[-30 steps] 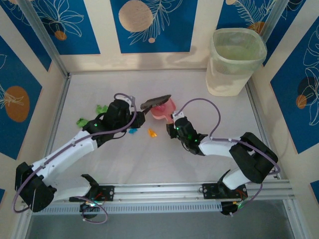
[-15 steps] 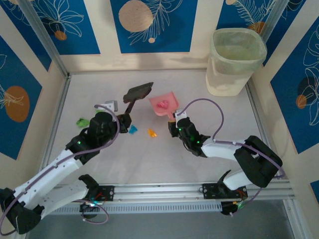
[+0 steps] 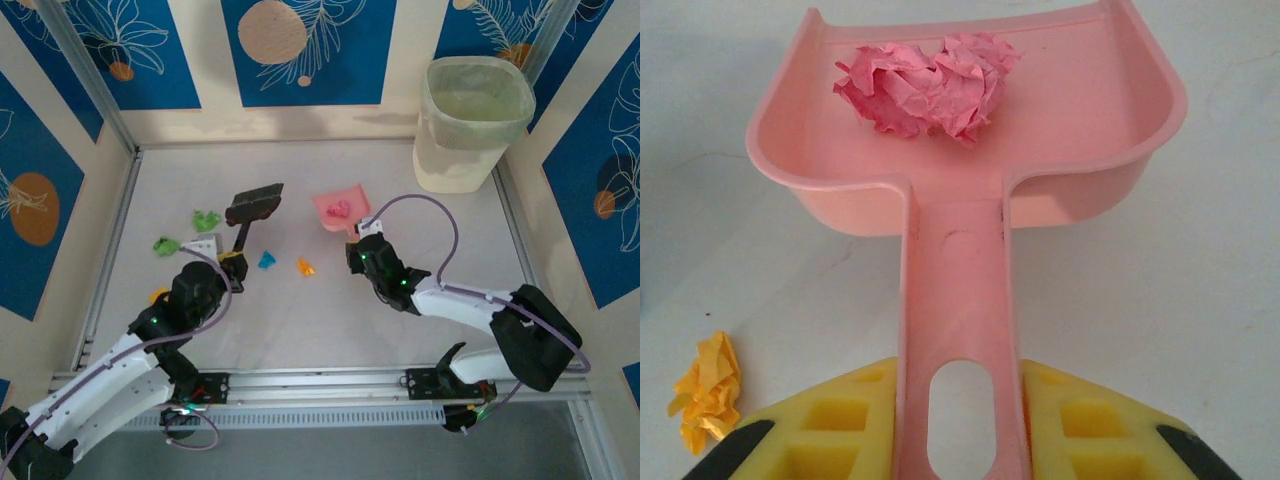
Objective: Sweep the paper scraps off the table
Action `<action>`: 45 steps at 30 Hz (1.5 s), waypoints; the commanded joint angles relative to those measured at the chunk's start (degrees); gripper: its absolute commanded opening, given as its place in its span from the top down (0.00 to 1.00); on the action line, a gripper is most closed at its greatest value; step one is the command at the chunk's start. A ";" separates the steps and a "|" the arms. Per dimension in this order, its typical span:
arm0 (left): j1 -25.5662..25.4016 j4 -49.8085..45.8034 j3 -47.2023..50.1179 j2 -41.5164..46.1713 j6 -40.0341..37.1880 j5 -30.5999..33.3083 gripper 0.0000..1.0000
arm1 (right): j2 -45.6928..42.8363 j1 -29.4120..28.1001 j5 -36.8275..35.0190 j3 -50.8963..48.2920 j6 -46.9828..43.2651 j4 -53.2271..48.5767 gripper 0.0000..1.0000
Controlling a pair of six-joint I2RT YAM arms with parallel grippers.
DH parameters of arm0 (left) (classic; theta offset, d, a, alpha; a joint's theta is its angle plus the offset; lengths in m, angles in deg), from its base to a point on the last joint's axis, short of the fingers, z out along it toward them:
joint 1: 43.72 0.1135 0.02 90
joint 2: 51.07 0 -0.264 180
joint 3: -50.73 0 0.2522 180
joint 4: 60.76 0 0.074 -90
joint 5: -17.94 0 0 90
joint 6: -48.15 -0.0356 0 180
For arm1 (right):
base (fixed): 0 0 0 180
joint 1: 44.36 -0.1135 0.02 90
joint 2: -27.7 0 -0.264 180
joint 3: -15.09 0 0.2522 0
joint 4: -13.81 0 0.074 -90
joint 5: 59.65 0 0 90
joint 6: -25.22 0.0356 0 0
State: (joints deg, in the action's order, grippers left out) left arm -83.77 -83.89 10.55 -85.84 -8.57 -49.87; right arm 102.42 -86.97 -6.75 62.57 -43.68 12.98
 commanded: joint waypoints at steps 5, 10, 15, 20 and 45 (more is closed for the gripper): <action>-0.45 3.06 0.56 2.38 -0.67 3.30 1.00 | -6.94 1.69 -4.09 14.31 2.71 -17.94 1.00; -0.46 1.95 0.06 2.48 -0.22 3.07 1.00 | -5.92 7.52 -0.28 28.57 2.54 -32.28 1.00; -0.39 1.96 0.19 2.58 -0.03 2.69 1.00 | -2.25 16.17 6.09 43.47 2.60 -41.01 1.00; -0.39 1.66 0.01 2.59 0.10 2.32 1.00 | 4.41 24.86 16.76 57.72 6.51 -47.88 1.00; -0.43 1.46 -0.10 2.59 -0.08 2.95 1.00 | 23.12 56.01 65.78 81.16 50.66 -42.65 1.00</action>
State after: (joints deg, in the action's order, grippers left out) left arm -83.77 -84.15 11.14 -83.80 -8.53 -47.99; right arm 125.46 -31.96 51.33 144.99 -2.20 -35.74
